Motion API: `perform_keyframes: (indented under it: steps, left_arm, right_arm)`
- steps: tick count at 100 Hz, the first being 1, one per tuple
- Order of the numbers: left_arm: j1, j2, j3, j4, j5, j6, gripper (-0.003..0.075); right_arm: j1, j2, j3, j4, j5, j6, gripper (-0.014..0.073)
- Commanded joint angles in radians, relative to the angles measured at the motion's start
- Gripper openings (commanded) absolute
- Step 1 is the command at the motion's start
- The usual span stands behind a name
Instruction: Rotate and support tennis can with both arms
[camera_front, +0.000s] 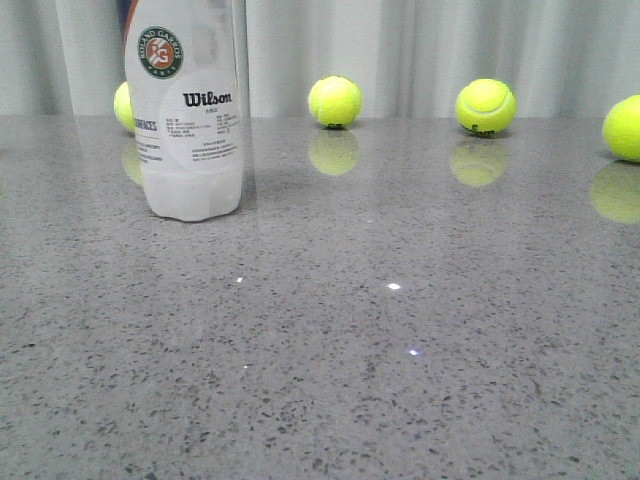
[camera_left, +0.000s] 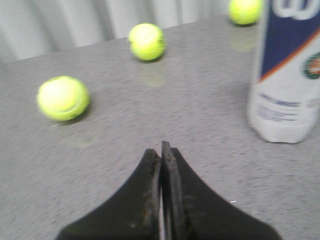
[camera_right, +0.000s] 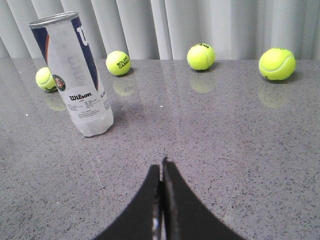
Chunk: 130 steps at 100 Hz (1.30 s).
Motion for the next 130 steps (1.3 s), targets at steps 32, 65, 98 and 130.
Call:
perform_keyframes:
  steps: [32, 65, 98, 130]
  left_arm:
    - [0.061, -0.259, 0.244, 0.232, -0.316, -0.295, -0.0019]
    - [0.061, -0.51, 0.5, 0.206, -0.337, -0.295, -0.0019]
    - [0.059, -0.619, 0.57, 0.199, -0.318, -0.295, -0.0018]
    - [0.059, -0.619, 0.57, 0.199, -0.318, -0.295, -0.0018]
  right_arm:
    - [-0.005, 0.01, -0.025, -0.019, -0.08, -0.002, -0.006]
    - [-0.005, 0.01, -0.025, -0.019, -0.08, -0.002, -0.006]
    - [-0.005, 0.01, -0.025, -0.019, -0.08, -0.002, -0.006]
    - [-0.005, 0.01, -0.025, -0.019, -0.08, -0.002, -0.006]
